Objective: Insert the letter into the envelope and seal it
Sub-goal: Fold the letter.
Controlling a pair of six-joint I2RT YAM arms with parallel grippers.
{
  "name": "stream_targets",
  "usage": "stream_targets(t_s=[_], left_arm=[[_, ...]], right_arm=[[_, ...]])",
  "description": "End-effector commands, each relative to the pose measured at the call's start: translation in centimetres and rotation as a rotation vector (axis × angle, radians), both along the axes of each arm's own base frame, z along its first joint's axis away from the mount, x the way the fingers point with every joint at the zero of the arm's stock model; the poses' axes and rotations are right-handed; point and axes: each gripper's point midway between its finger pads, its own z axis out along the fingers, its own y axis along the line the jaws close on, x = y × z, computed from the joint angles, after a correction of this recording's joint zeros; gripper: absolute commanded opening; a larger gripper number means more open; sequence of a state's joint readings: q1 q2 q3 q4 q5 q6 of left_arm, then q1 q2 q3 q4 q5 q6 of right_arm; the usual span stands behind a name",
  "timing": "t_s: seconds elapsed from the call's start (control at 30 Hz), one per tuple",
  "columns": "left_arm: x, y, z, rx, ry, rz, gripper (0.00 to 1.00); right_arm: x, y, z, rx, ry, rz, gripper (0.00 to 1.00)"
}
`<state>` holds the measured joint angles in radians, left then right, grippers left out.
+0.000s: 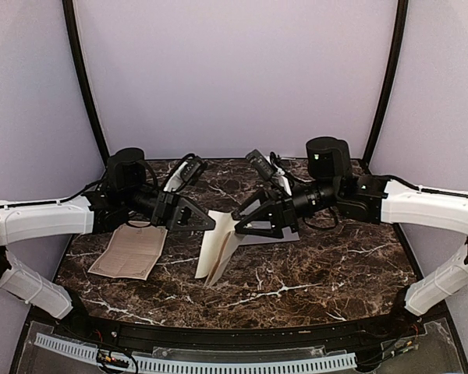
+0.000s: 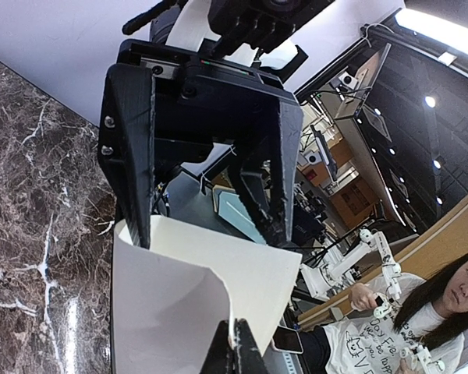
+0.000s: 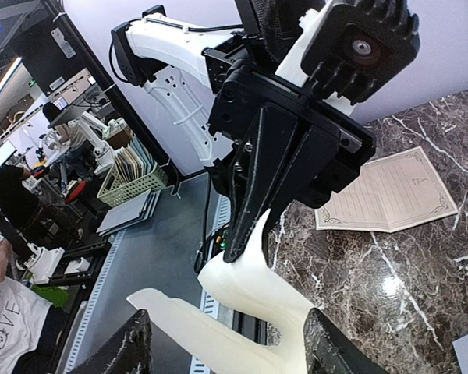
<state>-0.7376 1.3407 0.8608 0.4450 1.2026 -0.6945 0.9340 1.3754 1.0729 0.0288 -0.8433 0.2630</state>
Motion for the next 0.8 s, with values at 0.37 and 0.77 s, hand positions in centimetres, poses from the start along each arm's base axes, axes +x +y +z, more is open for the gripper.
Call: stream_targets(t_s=[0.37,0.77], left_arm=[[-0.4,0.3,-0.1,-0.018,-0.032,-0.016,0.0],[0.8,1.3,1.1,-0.01,-0.14,0.055,0.0]], right_arm=[[-0.1,0.1,2.1,0.092,-0.044,-0.022,0.67],[5.0,-4.8,5.8,0.159,-0.166,-0.489,0.89]])
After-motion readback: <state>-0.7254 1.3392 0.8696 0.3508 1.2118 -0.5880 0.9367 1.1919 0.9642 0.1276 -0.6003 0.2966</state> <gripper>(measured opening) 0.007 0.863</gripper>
